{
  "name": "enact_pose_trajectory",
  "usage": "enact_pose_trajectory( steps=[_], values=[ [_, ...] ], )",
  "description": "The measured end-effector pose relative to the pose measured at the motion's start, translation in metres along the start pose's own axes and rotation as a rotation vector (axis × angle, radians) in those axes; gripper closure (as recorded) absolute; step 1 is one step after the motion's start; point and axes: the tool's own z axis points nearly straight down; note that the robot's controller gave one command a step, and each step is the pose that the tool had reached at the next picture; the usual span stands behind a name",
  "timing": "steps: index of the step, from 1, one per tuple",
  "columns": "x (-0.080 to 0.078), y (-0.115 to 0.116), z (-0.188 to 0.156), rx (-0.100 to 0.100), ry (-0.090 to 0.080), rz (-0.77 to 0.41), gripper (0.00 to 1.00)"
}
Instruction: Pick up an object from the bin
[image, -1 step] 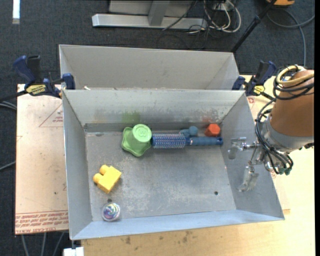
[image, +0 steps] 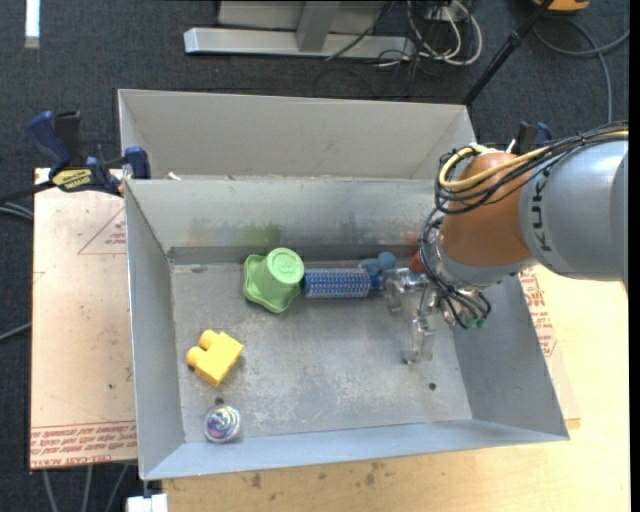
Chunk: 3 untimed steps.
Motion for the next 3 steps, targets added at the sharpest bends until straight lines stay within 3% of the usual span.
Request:
enact_pose_trajectory(
  steps=[1,2,3],
  values=[
    [-0.059,0.085,-0.034,-0.002,-0.006,0.134,0.00],
    [-0.057,0.073,-0.047,0.000,-0.003,0.233,0.00],
    [-0.058,0.085,-0.006,0.001,-0.008,0.451,0.00]
  ],
)
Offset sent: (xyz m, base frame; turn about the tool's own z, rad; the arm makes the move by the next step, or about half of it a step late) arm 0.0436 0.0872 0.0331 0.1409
